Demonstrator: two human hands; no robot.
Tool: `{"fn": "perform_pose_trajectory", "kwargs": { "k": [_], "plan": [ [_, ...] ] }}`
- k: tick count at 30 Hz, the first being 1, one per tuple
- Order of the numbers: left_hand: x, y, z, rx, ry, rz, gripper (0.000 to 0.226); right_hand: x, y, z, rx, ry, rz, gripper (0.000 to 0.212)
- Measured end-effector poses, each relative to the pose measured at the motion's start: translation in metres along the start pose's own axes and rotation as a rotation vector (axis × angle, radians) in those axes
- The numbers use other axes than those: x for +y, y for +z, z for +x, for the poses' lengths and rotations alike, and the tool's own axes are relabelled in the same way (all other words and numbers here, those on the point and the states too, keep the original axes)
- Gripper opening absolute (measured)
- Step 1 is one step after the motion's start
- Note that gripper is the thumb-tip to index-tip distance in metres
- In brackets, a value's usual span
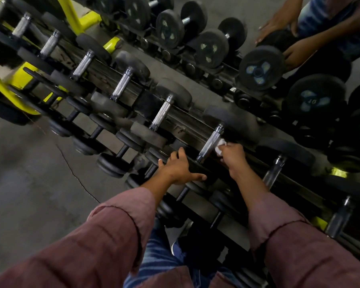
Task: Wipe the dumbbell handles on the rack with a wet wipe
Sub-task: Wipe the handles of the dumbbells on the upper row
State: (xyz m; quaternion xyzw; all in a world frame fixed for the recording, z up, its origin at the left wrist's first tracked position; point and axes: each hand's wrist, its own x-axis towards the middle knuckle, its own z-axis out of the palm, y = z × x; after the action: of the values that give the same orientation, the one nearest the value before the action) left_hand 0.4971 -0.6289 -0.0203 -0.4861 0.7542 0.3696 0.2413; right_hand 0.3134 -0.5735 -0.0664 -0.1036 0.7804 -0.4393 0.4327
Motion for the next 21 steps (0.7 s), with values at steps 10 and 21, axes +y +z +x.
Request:
{"fn": "perform_pose_trajectory", "kwargs": {
  "k": [10, 21],
  "plan": [
    [0.0, 0.003, -0.005, 0.055, 0.034, 0.002, 0.136, -0.005, 0.004, -0.034, 0.042, -0.178, -0.123, 0.021],
    [-0.029, -0.018, -0.013, 0.287, 0.158, 0.089, 0.103, -0.045, 0.026, -0.051, -0.066, -0.257, -0.143, 0.018]
  ]
}}
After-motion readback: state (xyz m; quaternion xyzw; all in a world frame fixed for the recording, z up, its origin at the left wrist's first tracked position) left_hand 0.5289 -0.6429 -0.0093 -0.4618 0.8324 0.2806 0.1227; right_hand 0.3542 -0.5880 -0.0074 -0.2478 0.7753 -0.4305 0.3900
